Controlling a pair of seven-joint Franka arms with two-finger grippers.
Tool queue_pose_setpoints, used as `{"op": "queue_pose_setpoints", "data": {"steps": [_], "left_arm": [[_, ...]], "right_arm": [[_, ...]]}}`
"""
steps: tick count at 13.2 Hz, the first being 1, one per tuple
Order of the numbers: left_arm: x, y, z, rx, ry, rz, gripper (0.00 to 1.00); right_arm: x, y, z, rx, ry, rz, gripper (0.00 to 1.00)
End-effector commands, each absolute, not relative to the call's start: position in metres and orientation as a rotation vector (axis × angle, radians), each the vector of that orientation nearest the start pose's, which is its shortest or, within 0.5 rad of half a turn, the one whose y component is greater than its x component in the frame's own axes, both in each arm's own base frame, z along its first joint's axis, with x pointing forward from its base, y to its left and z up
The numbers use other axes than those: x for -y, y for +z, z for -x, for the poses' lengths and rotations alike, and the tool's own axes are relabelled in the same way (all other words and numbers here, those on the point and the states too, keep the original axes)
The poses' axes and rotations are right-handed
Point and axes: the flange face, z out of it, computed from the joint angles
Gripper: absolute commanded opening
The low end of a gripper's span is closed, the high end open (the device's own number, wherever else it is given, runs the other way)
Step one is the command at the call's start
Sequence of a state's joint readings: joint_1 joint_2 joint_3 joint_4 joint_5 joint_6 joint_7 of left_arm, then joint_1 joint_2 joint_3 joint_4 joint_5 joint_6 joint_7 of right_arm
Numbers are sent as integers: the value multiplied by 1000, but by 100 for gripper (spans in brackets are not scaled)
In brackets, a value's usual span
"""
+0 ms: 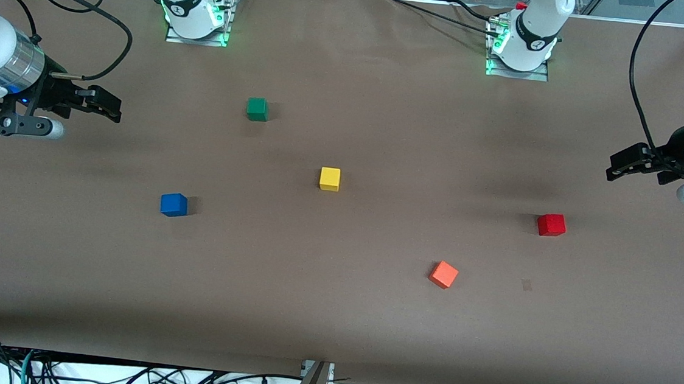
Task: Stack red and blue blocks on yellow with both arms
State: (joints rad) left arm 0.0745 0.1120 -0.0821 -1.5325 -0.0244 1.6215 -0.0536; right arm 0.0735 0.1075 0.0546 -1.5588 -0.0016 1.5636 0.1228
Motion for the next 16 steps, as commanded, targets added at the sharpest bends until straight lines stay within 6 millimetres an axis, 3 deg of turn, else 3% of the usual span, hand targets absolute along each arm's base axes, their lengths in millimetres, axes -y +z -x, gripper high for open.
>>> {"op": "queue_pose_setpoints", "data": {"steps": [1, 12, 16], "left_arm": [[2, 588, -597, 71, 25, 3178, 100], [2, 584, -599, 77, 35, 3179, 100], [-12, 558, -611, 103, 90, 3186, 100]], "right_arm": [[-74, 575, -576, 4, 144, 3130, 100], [-74, 576, -575, 4, 142, 3129, 100], [-75, 576, -575, 6, 142, 3130, 100]]}}
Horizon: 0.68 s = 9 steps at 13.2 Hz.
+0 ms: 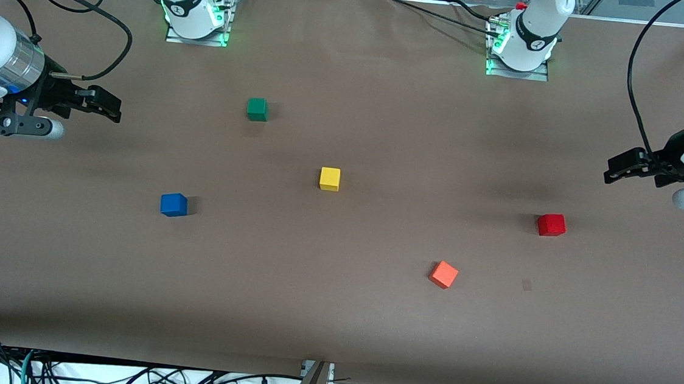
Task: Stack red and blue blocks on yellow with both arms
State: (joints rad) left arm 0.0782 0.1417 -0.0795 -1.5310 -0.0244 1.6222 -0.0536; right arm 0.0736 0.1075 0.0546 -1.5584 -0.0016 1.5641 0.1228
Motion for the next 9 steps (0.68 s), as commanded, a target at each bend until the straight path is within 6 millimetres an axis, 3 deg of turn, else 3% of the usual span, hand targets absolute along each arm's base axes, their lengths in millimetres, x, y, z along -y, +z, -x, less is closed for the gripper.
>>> {"op": "queue_pose_setpoints", "data": {"steps": [1, 3, 5, 7, 9], "left_arm": [[-19, 554, -620, 121, 88, 3190, 100], [-23, 535, -635, 125, 119, 3187, 100], [-26, 491, -650, 142, 196, 3164, 100], [-43, 445, -663, 178, 183, 3160, 100], [-45, 404, -670, 173, 231, 3162, 100]], "right_arm": [[-75, 576, -575, 9, 139, 3130, 100], [-77, 576, -575, 13, 140, 3129, 100], [-79, 578, -575, 18, 135, 3129, 100], [-95, 587, -573, 59, 104, 3131, 100], [-92, 586, -576, 54, 99, 3131, 100]]}}
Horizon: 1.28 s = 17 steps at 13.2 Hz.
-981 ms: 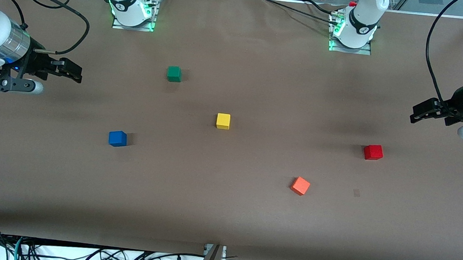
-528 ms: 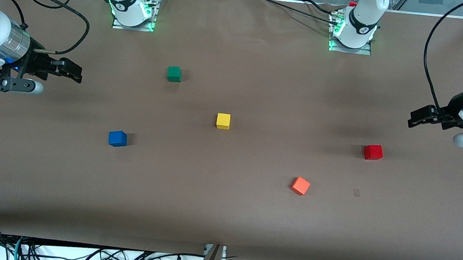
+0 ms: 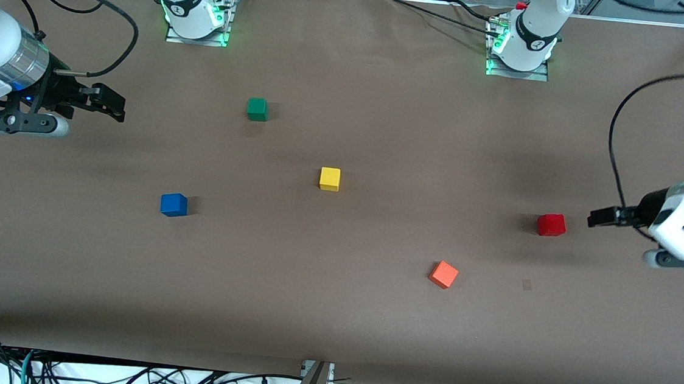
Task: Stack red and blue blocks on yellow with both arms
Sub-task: 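Lower the left gripper over the red cube and close on it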
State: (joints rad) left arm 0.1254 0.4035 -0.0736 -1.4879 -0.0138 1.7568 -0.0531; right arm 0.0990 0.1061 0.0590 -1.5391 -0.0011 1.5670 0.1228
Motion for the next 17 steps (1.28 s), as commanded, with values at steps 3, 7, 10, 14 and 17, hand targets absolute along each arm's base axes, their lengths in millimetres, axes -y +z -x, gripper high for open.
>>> {"op": "queue_pose_setpoints", "data": {"steps": [3, 7, 10, 14, 17], "left_arm": [[-46, 335, -661, 176, 180, 3166, 100], [-56, 285, -646, 194, 84, 3166, 100], [-69, 255, -631, 160, 45, 3122, 100], [-73, 219, -596, 176, 78, 3130, 100], [-70, 216, -588, 176, 100, 3133, 100]], "right_arm": [[-93, 586, -576, 52, 95, 3127, 100], [-94, 587, -576, 59, 89, 3130, 100], [-94, 588, -575, 59, 87, 3128, 100], [-93, 587, -576, 52, 92, 3129, 100], [-93, 586, -575, 52, 99, 3128, 100]]}}
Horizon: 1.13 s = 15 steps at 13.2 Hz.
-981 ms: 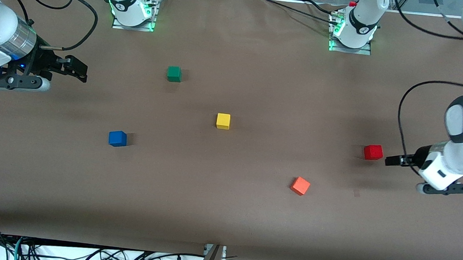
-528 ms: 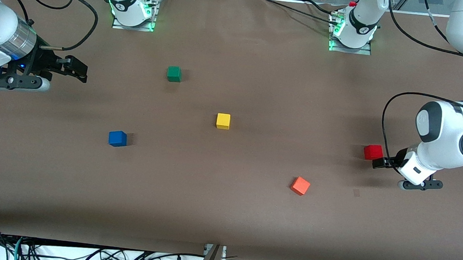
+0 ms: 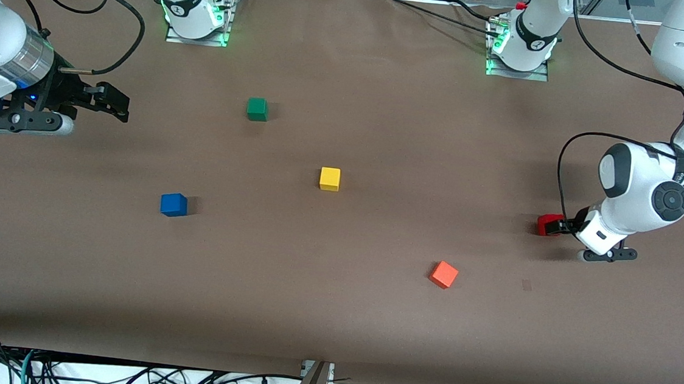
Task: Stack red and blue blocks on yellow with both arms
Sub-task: 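Lift the red cube with the left gripper and carry it over the yellow cube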
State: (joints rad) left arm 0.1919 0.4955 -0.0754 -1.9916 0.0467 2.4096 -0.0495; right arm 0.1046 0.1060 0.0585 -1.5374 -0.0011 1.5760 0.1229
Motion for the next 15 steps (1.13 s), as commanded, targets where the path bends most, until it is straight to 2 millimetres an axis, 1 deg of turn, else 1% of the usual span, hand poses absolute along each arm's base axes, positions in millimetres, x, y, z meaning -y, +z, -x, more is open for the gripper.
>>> {"op": "queue_pose_setpoints", "data": {"steps": [1, 4, 6, 7, 9, 10, 12, 13, 14, 15], "left_arm": [[-68, 213, -585, 173, 111, 3135, 100], [-65, 212, -584, 162, 118, 3135, 100], [-56, 214, -584, 141, 127, 3141, 100], [-54, 214, -580, 134, 134, 3140, 100], [-51, 214, -579, 127, 136, 3142, 100], [-51, 213, -578, 127, 141, 3142, 94], [-53, 211, -576, 121, 151, 3143, 92], [-54, 211, -576, 105, 151, 3144, 70], [-54, 211, -576, 106, 151, 3145, 56], [-54, 211, -576, 106, 151, 3145, 55]], "right_arm": [[-93, 586, -575, 52, 102, 3128, 100], [-93, 585, -576, 52, 99, 3129, 100], [-94, 589, -574, 57, 90, 3129, 100], [-96, 589, -574, 62, 90, 3128, 100], [-95, 589, -574, 59, 87, 3128, 100], [-94, 589, -574, 57, 90, 3127, 100], [-94, 588, -575, 57, 92, 3127, 100], [-94, 589, -574, 57, 90, 3127, 100], [-94, 588, -574, 57, 95, 3127, 100], [-94, 588, -574, 57, 95, 3127, 100]]}}
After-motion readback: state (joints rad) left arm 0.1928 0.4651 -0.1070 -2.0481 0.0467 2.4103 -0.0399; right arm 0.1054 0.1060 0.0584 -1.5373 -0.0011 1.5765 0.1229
